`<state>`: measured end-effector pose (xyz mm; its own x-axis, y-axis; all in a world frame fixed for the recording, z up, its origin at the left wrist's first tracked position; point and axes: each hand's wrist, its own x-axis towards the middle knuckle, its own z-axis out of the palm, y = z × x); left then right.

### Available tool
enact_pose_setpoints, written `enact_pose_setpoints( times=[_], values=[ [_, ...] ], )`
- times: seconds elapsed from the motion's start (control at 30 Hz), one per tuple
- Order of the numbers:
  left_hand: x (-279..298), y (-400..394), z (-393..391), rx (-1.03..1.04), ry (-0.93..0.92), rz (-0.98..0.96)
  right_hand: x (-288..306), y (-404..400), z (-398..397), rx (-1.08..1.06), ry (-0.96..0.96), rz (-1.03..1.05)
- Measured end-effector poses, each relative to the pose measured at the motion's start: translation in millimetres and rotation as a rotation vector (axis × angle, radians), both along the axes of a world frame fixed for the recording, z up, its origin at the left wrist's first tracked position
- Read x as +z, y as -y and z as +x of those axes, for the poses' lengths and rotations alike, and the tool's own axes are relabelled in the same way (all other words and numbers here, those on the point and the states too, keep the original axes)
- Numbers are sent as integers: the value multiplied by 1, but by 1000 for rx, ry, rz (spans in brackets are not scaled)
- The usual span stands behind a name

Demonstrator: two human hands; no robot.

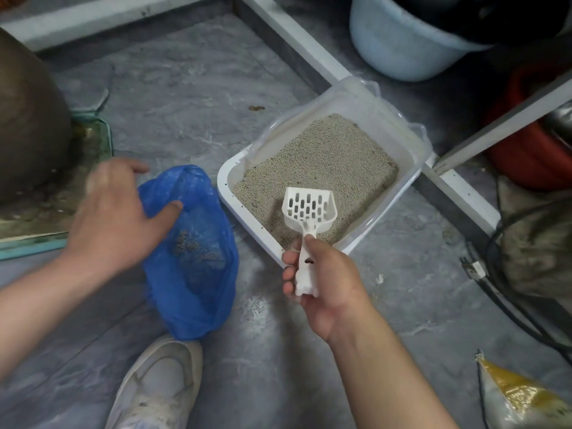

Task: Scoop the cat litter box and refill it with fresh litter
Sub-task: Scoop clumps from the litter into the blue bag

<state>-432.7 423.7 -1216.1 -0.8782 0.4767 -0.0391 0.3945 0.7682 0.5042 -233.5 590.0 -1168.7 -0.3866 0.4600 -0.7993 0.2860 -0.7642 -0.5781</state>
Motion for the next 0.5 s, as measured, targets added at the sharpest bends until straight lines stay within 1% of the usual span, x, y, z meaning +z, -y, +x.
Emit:
enact_pose_setpoints(
  times=[0.07, 0.1, 0.17, 0.23, 0.3, 0.37, 0.5],
  values=[
    [9, -18, 9, -241, -68, 45, 1, 1, -4, -52, -27, -123],
    [11, -28, 14, -356, -75, 30, 2, 1, -6, -74, -35, -170],
    [3, -48, 24, -581, -132, -56, 3, 3, -11, -106, -42, -241],
    [-7, -64, 33, -718, -172, -173, 5, 5, -18, -129, -46, -324],
    [-17, -73, 39, -745, -151, -239, 5, 4, -24, -147, -50, -403],
    [-26, -77, 43, -722, -132, -283, 4, 3, -31, -175, -49, -454],
    [-40, -76, 45, -628, -133, -346, 3, -2, -39, -179, -40, -460]
  ],
)
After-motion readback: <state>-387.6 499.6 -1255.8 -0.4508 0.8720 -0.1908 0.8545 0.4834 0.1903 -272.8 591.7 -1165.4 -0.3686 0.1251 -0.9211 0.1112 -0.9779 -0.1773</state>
